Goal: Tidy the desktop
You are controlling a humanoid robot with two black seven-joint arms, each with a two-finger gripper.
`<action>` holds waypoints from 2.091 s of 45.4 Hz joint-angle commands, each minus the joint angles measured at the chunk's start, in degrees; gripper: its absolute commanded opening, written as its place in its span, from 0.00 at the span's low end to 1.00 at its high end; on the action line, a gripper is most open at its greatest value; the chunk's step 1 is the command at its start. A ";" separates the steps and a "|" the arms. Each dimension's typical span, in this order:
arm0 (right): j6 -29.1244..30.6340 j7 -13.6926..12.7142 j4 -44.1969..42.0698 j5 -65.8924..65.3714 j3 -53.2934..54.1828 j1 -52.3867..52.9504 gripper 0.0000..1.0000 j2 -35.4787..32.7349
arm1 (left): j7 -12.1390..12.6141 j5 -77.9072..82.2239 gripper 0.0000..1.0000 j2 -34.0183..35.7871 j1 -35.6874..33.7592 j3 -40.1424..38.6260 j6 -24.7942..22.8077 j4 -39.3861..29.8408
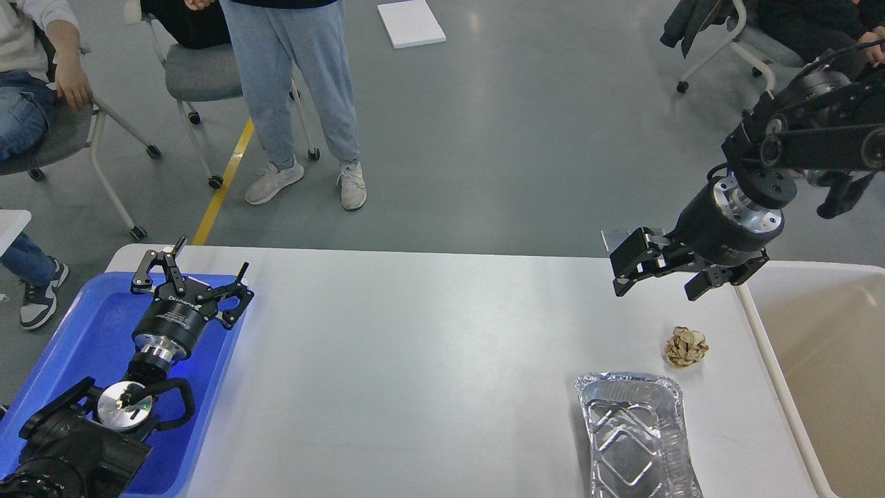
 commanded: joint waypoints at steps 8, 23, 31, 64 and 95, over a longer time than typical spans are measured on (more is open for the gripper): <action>0.02 0.00 -0.04 0.03 0.01 0.24 1.00 -0.28 | 0.00 0.00 1.00 0.00 0.05 0.00 0.00 0.00; 0.02 0.00 0.04 0.03 0.01 -0.29 1.00 -0.45 | -0.09 0.00 1.00 0.00 0.05 0.00 0.00 0.00; 0.02 0.00 -0.04 0.03 -0.26 0.32 1.00 -0.19 | -0.09 0.00 1.00 0.00 0.05 0.00 0.00 0.00; -0.69 -0.09 -1.27 0.91 -9.31 0.15 1.00 -2.12 | -0.09 0.00 1.00 0.00 0.05 0.00 0.00 0.09; 4.15 -0.17 4.09 -5.14 -0.17 -10.84 1.00 -18.91 | -0.18 0.00 1.00 0.00 0.13 0.00 0.00 0.00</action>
